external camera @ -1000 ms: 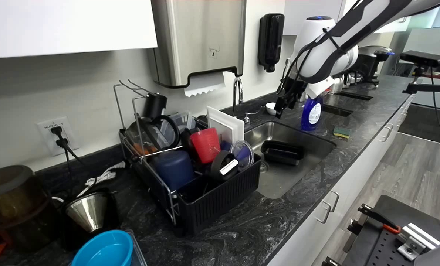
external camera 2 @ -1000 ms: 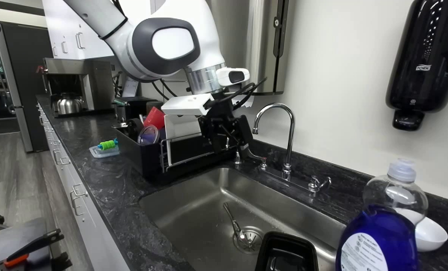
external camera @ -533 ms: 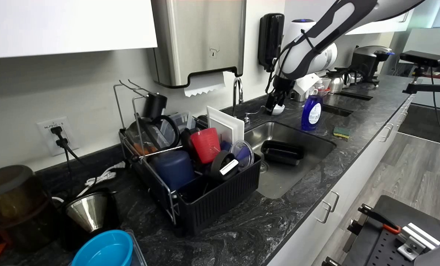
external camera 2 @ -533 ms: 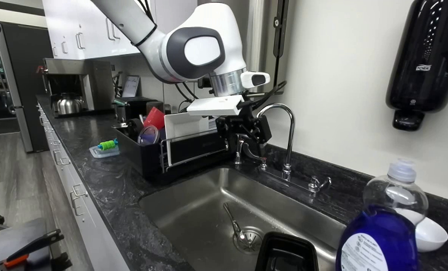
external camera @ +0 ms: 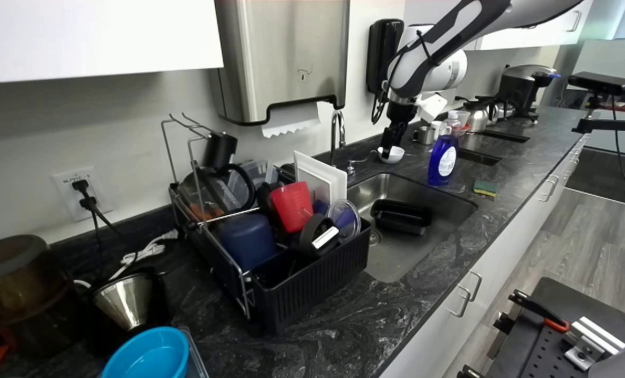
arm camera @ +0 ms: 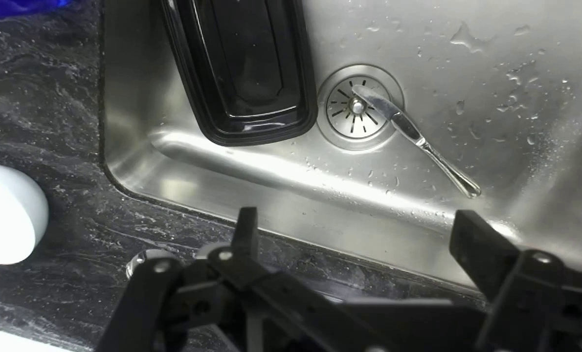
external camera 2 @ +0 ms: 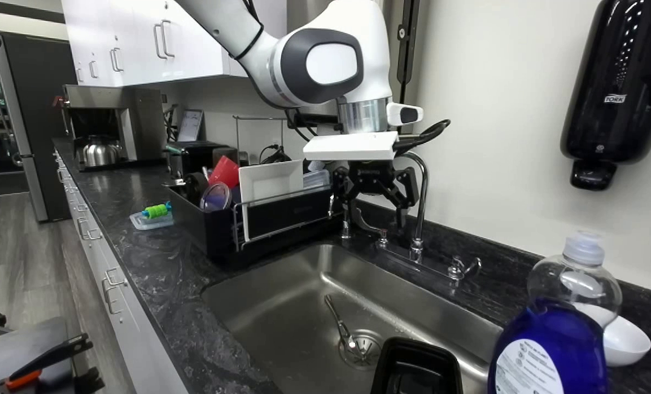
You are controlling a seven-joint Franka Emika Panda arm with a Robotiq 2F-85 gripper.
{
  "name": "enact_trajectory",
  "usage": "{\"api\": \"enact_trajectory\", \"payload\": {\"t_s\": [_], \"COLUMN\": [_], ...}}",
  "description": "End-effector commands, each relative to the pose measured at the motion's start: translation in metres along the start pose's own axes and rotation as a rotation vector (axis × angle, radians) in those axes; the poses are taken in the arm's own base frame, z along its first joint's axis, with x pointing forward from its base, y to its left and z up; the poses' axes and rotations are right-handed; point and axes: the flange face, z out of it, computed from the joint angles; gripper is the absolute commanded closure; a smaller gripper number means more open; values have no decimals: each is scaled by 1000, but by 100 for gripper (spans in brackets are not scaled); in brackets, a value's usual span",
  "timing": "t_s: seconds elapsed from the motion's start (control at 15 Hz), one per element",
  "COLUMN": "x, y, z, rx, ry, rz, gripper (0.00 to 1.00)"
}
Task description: Open the right tap
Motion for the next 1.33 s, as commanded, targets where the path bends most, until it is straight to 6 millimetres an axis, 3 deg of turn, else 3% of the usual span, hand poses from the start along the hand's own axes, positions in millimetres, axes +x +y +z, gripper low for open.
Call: {"api": "enact_trajectory", "payload": {"t_s": [0.0,0.47,1.27], "x": [8,21,18], "y": [21,55,49], "z": [-2,-7,-9], "rx": [18,-15,-18], "ry": [-27,-42,-19], "rz": [-35,-41,-26], "gripper": [0,0,0]}}
